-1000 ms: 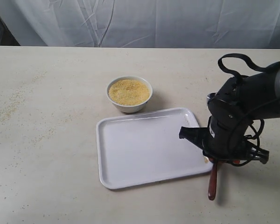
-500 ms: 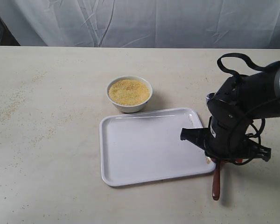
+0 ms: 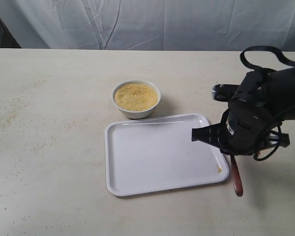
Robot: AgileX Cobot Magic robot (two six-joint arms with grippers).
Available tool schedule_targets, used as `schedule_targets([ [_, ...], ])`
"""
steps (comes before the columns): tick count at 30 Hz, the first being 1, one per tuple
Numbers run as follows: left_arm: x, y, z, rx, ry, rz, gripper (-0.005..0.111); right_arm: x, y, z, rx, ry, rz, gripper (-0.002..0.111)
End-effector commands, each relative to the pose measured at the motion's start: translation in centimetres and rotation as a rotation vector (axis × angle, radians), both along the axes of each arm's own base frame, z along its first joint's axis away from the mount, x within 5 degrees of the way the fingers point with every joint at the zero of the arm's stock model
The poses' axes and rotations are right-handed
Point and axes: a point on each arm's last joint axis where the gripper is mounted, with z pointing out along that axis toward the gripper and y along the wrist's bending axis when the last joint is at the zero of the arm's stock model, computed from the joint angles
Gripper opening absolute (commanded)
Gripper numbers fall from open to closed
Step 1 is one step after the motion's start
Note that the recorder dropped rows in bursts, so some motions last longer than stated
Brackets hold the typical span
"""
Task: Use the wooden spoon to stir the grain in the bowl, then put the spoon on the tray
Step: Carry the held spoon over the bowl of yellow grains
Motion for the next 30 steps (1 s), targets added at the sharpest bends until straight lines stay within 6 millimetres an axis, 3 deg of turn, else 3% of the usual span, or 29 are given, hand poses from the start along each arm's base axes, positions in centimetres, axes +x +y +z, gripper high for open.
schedule_targets([
  [1, 0.0, 0.0, 0.0, 0.006, -0.008, -0.005, 0.0, 1.1, -0.1, 5.1, -0.088, -0.173, 0.295, -0.001],
  [5, 0.0, 0.0, 0.0, 0.006, -0.008, -0.005, 0.0, 3.4, 1.9, 10.9, -0.149, -0.339, 0.584, -0.001],
  [7, 0.0, 0.0, 0.0, 0.006, -0.008, -0.005, 0.0, 4.6, 3.6, 11.2, -0.192, -0.346, 0.699, -0.001],
  [10, 0.0, 0.0, 0.0, 0.006, -0.008, -0.005, 0.0, 6.3, 7.4, 8.7, -0.325, -0.281, 0.974, -0.001],
  [16, 0.0, 0.0, 0.0, 0.006, -0.008, -0.005, 0.0, 9.2, 13.0, 2.9, -0.718, -0.174, 1.217, -0.001],
  [22, 0.0, 0.0, 0.0, 0.006, -0.008, -0.005, 0.0, 10.0, 15.1, 0.4, -0.857, -0.14, 1.317, -0.001],
  [30, 0.0, 0.0, 0.0, 0.006, -0.008, -0.005, 0.0, 9.1, 16.4, -0.5, -0.901, -0.098, 1.387, -0.001],
])
